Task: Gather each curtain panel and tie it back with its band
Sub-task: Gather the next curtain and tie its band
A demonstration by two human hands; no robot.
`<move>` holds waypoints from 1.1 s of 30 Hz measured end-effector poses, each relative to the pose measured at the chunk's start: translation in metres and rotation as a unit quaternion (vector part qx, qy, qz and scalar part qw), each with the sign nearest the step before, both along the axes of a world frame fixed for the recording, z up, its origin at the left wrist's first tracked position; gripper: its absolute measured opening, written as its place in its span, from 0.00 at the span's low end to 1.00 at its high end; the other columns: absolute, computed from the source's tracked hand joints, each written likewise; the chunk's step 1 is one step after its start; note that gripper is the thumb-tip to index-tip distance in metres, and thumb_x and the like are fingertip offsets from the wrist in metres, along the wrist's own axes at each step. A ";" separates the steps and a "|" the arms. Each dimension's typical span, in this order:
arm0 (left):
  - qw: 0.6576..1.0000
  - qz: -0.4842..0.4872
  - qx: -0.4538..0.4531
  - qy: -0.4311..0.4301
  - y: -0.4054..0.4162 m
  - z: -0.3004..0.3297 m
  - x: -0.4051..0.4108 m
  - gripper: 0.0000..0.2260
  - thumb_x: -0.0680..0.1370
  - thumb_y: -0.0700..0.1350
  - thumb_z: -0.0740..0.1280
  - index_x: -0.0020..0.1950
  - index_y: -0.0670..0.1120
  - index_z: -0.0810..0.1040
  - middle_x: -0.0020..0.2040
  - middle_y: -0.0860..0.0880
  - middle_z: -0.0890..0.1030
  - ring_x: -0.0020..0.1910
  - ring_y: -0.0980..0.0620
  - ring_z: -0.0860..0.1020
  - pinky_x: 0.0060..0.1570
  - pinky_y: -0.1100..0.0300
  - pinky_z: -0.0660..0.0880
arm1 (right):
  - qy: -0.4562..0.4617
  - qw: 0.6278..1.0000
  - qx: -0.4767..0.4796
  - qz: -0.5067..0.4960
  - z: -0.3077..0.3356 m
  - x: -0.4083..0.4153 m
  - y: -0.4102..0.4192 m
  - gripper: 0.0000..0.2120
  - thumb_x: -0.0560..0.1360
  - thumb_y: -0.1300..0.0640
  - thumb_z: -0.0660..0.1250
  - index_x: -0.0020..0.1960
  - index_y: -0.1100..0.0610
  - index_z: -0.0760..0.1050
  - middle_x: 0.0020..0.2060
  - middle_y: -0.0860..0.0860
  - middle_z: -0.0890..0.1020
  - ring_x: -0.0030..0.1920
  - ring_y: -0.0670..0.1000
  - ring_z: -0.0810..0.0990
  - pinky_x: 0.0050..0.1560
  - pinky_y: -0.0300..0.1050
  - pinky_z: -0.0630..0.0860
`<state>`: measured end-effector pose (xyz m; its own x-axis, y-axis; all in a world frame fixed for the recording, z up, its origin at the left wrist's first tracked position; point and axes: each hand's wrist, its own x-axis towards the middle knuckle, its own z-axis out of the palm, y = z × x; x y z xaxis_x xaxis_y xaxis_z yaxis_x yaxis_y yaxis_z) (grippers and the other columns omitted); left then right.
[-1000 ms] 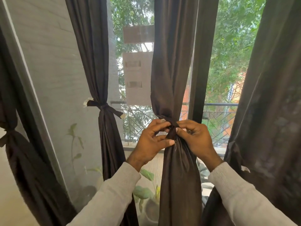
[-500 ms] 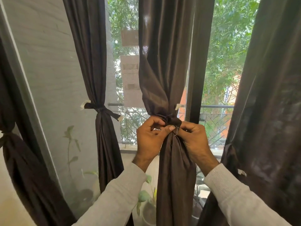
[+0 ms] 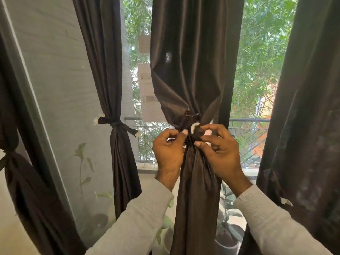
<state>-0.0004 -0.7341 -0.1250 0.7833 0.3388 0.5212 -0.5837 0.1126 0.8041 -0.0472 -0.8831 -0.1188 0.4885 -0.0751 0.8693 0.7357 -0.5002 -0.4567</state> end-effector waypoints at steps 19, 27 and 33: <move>0.870 0.044 0.375 -0.316 0.026 0.039 0.013 0.05 0.78 0.32 0.72 0.52 0.39 0.84 0.47 0.46 0.86 0.45 0.47 0.83 0.46 0.48 0.81 | -0.021 0.995 -0.098 -0.012 0.043 0.021 -0.025 0.03 0.76 0.63 0.77 0.49 0.59 0.88 0.51 0.49 0.87 0.50 0.47 0.86 0.49 0.56 0.86; 0.869 0.096 0.417 -0.247 0.017 0.029 0.005 0.15 0.80 0.40 0.70 0.65 0.46 0.73 0.41 0.51 0.79 0.35 0.49 0.77 0.38 0.47 0.80 | 0.165 0.985 0.025 0.042 0.051 0.027 -0.025 0.11 0.75 0.62 0.79 0.38 0.66 0.82 0.29 0.50 0.83 0.30 0.44 0.83 0.36 0.37 0.80; 0.759 0.134 0.568 -0.291 0.024 0.020 0.018 0.24 0.84 0.48 0.60 0.79 0.42 0.74 0.53 0.41 0.79 0.47 0.42 0.79 0.45 0.45 0.81 | 0.130 0.977 -0.167 -0.030 0.050 0.028 -0.030 0.10 0.71 0.58 0.82 0.36 0.57 0.84 0.35 0.49 0.84 0.35 0.50 0.83 0.40 0.48 0.80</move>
<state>0.0176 -0.7103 -0.1048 0.2915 -0.4805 0.8271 -0.7569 -0.6446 -0.1077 -0.0196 -0.9135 -0.0689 0.6999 0.1572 0.6968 0.5816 -0.6918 -0.4281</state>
